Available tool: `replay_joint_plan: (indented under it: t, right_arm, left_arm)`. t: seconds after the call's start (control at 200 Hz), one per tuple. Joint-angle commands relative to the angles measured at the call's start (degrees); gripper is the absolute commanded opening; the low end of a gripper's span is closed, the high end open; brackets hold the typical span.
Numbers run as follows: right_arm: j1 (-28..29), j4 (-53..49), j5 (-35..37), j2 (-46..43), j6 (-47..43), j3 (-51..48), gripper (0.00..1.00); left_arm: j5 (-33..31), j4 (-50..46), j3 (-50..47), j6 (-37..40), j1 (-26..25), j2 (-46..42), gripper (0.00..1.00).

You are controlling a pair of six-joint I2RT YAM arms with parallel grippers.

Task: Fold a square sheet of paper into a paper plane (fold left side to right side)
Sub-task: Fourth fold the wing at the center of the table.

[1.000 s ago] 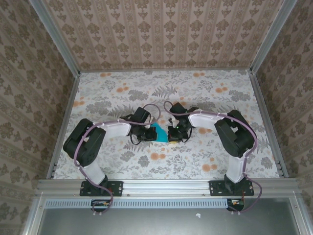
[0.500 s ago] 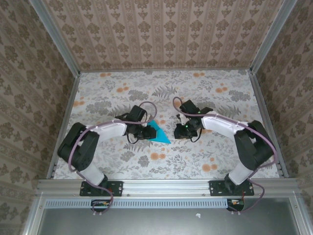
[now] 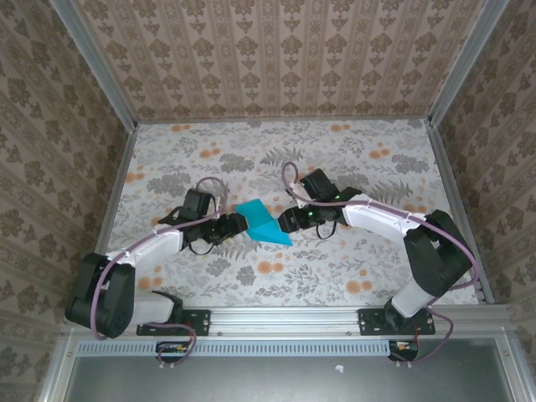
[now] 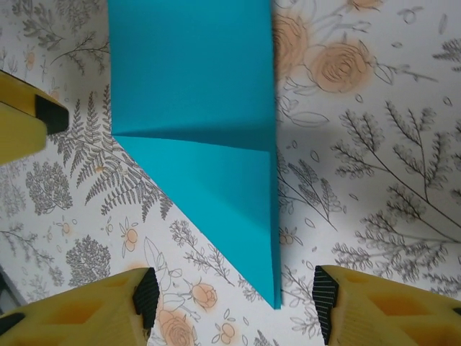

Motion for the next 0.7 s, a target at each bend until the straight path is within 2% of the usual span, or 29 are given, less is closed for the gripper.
replay_joint_plan:
  t: [0.0, 0.115, 0.305, 0.455, 0.695]
  right_arm:
    - [2.9, 1.8, 5.2, -2.3, -4.5, -1.7, 0.61]
    - [7.8, 2.3, 11.6, -2.6, -7.3, -3.1, 0.61]
    - [12.6, 6.4, 16.7, 0.1, -9.1, -3.1, 0.59]
    - [13.3, 6.5, 17.7, 3.8, -11.1, -0.5, 0.56]
    - [13.5, 7.2, 19.3, 7.4, -12.2, 1.0, 0.53]
  left_arm:
    - [3.1, 8.1, 0.4, -4.2, 0.2, 1.9, 0.62]
    - [3.9, 10.3, 1.8, -4.5, 0.1, 5.1, 0.55]
    - [5.1, 14.4, 3.5, -5.6, -0.2, 10.0, 0.4]
    - [6.5, 17.0, 5.4, -6.8, -0.6, 12.3, 0.29]
    - [6.9, 16.8, 8.0, -6.9, -1.5, 13.4, 0.24]
